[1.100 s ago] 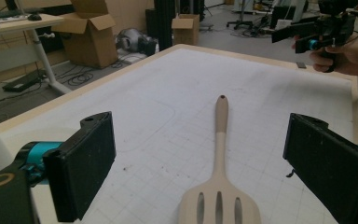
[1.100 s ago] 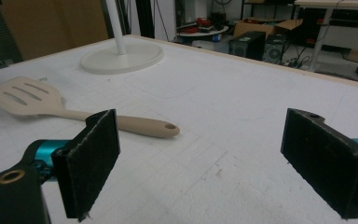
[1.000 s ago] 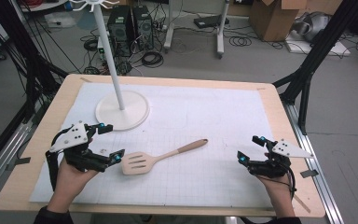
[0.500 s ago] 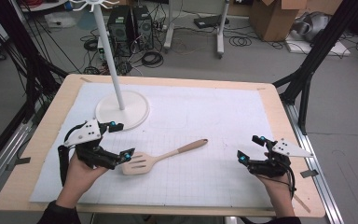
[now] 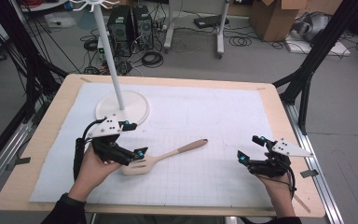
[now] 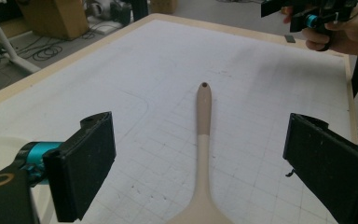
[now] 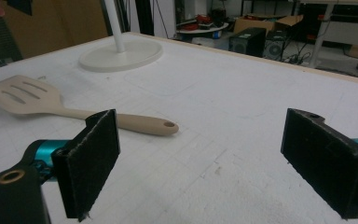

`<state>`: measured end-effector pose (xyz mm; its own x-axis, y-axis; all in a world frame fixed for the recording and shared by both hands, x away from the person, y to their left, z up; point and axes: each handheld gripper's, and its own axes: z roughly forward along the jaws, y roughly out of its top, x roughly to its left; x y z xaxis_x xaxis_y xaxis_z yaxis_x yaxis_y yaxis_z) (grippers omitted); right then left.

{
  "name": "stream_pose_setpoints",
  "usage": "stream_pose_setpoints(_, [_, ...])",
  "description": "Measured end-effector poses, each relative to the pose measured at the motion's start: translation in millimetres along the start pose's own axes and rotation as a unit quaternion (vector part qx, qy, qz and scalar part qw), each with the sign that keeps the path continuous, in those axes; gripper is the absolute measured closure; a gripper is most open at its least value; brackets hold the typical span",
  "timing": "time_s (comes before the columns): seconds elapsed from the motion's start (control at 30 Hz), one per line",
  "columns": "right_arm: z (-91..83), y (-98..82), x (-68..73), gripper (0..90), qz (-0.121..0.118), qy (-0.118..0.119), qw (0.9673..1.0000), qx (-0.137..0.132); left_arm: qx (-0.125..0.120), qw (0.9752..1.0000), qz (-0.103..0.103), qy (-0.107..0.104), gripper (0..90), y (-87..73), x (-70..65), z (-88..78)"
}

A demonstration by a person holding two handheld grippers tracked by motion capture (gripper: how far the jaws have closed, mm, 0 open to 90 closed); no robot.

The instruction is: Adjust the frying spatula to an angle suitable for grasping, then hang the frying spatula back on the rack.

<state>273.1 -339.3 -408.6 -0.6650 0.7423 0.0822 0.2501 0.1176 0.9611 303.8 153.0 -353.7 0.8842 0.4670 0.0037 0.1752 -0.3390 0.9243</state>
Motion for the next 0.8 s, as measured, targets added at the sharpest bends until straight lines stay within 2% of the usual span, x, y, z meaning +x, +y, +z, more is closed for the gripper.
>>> stream_pose_setpoints(0.03, [0.0,0.0,0.0,10.7,0.0,0.0,1.0,0.0,0.0,1.0,0.0,0.0,9.6,0.0,0.0,0.0])
stream_pose_setpoints(0.07, [0.3,-0.1,-0.2,10.7,-0.004,0.0,1.0,0.002,0.011,0.9999,0.001,-0.001,9.6,0.8,-0.3,5.5])
stream_pose_setpoints(0.2, [0.3,-0.1,-0.6,10.7,-0.005,-0.002,1.0,0.001,0.029,0.9995,0.0,-0.008,9.6,2.4,-2.0,14.7])
stream_pose_setpoints(0.37, [0.3,-0.2,-0.7,10.7,-0.005,-0.002,1.0,0.002,0.037,0.9992,-0.001,-0.013,9.7,3.1,-3.2,21.7])
stream_pose_setpoints(0.5, [-0.2,-0.3,0.6,10.7,-0.001,0.0,1.0,0.005,0.056,0.9983,-0.006,-0.018,10.3,2.4,-3.1,28.0])
stream_pose_setpoints(0.53, [-0.3,-0.2,0.7,10.7,0.0,0.0,1.0,0.004,0.068,0.9973,-0.01,-0.024,10.8,1.9,-3.0,31.5])
stream_pose_setpoints(0.7, [-0.3,-0.5,-0.6,10.7,-0.003,-0.002,1.0,0.003,0.093,0.9951,-0.013,-0.031,12.3,1.7,-2.7,39.0])
stream_pose_setpoints(0.77, [-0.3,-0.4,-0.6,10.7,0.002,0.0,1.0,0.004,0.112,0.9925,-0.019,-0.045,14.1,2.3,-2.2,43.6])
stream_pose_setpoints(0.8, [0.2,-0.9,-0.5,10.7,0.002,0.0,1.0,0.005,0.125,0.991,-0.023,-0.042,15.7,2.3,-2.0,47.5])
